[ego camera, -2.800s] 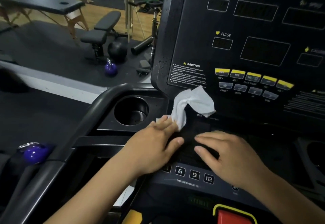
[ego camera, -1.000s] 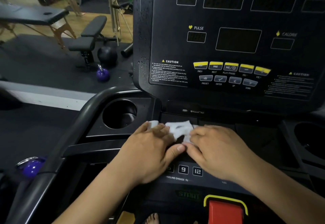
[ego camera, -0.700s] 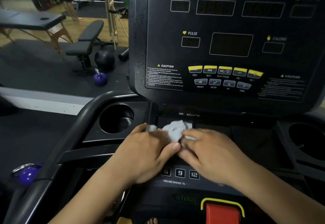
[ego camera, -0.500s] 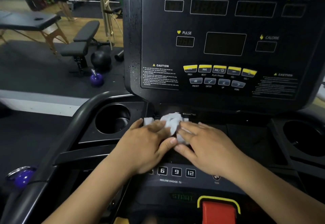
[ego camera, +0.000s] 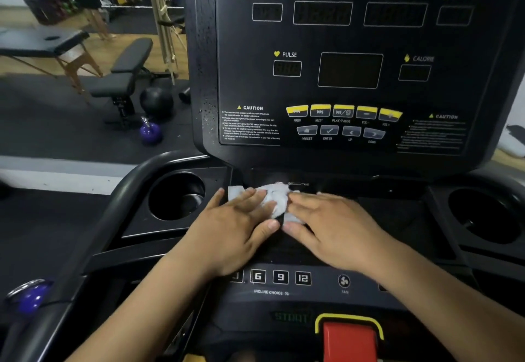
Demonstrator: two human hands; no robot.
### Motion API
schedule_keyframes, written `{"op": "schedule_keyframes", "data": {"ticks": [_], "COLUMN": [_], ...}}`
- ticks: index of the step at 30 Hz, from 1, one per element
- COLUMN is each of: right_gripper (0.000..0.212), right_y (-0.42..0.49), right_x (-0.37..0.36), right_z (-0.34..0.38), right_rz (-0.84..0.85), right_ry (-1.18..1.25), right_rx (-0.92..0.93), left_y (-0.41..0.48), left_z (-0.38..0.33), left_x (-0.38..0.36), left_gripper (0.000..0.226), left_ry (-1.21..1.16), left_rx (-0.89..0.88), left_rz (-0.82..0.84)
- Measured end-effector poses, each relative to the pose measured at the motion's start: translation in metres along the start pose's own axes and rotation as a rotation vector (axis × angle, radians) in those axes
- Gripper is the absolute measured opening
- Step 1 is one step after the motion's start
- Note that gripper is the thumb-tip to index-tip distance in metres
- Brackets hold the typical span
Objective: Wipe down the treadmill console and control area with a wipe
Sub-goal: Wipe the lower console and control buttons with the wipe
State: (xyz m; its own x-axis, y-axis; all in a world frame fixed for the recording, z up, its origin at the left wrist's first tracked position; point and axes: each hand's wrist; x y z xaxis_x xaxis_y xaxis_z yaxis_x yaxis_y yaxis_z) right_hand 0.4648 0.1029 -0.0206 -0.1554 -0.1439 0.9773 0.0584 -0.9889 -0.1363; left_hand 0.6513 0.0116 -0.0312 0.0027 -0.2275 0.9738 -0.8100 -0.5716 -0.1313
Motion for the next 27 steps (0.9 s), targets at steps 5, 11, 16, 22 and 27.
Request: {"op": "schedule_keyframes", "data": {"ticks": [5, 11, 16, 22, 27], "right_gripper": [0.083, 0.075, 0.075, 0.079, 0.061], "right_y": [-0.03, -0.013, -0.007, -0.026, 0.009], "right_x": [-0.005, -0.003, -0.009, -0.004, -0.009], "right_z": [0.014, 0.009, 0.015, 0.004, 0.014], "right_rz": [0.059, 0.026, 0.019, 0.022, -0.061], "right_ry": [0.134, 0.083, 0.101, 0.11, 0.111], "right_rx": [0.05, 0.006, 0.028, 0.058, 0.033], "left_y": [-0.023, -0.015, -0.011, -0.025, 0.0], "left_z": [0.001, 0.001, 0.001, 0.0, 0.006], "left_x": [0.007, -0.001, -0.004, 0.005, -0.002], "left_gripper": [0.09, 0.093, 0.095, 0.095, 0.104], "left_ry": [-0.104, -0.042, -0.064, -0.053, 0.003], "left_rx": [-0.051, -0.021, 0.0, -0.032, 0.022], "left_rz": [-0.008, -0.002, -0.052, -0.046, -0.077]}}
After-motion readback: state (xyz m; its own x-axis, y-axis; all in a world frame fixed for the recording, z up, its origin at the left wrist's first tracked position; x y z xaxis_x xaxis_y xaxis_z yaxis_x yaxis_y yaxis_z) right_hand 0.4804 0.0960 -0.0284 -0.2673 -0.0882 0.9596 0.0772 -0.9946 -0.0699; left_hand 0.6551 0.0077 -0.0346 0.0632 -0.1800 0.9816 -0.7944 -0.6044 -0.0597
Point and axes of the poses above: each hand's wrist, its own y-axis towards the middle knuckle, its own x-axis out of the back of the hand, z = x × y
